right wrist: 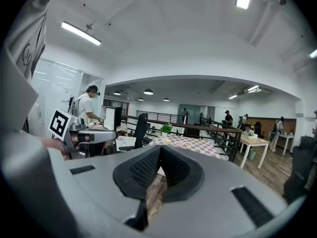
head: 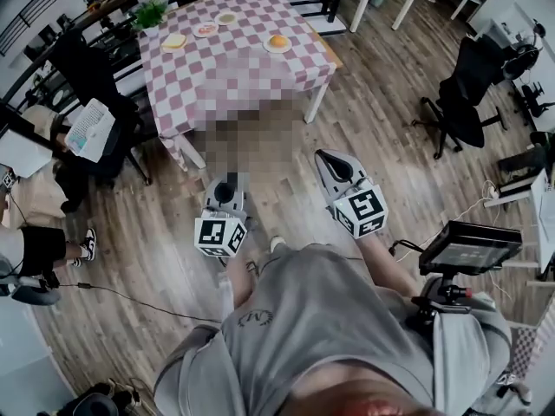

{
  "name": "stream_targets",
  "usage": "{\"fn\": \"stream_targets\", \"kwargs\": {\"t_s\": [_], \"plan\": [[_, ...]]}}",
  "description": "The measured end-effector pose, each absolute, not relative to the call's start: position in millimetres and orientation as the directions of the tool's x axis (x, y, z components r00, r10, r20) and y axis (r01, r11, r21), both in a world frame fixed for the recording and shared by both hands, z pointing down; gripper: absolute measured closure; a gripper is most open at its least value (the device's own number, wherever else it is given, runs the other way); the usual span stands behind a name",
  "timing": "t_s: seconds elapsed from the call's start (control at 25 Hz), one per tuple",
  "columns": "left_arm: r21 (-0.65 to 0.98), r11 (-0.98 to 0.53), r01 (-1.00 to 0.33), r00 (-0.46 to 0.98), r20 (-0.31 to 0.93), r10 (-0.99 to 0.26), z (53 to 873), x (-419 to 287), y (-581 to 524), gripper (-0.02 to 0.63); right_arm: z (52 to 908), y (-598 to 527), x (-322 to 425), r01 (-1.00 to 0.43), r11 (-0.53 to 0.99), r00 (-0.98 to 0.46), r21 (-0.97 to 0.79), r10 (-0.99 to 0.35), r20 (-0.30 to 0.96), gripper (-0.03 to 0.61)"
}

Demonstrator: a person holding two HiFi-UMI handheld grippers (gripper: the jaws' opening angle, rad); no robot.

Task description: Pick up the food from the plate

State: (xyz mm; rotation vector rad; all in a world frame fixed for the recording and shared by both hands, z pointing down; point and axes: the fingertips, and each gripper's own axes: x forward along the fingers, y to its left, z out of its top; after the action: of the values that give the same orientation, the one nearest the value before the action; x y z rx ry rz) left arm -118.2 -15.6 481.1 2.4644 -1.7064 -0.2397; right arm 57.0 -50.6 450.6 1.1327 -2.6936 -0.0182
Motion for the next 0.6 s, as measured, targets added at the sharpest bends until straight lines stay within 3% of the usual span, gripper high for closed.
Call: {"fn": "stream_targets", "kwargs": {"t_s": [0.6], "plan": [[0.242, -0.267, -0.933, 0.271, -0.019, -0.963, 505.6, -181.5, -35.4, 0.609, 486.7, -107.0, 5.4, -0.678, 0.735, -0.718, -0.029, -0.653, 0.240, 0.573]]}}
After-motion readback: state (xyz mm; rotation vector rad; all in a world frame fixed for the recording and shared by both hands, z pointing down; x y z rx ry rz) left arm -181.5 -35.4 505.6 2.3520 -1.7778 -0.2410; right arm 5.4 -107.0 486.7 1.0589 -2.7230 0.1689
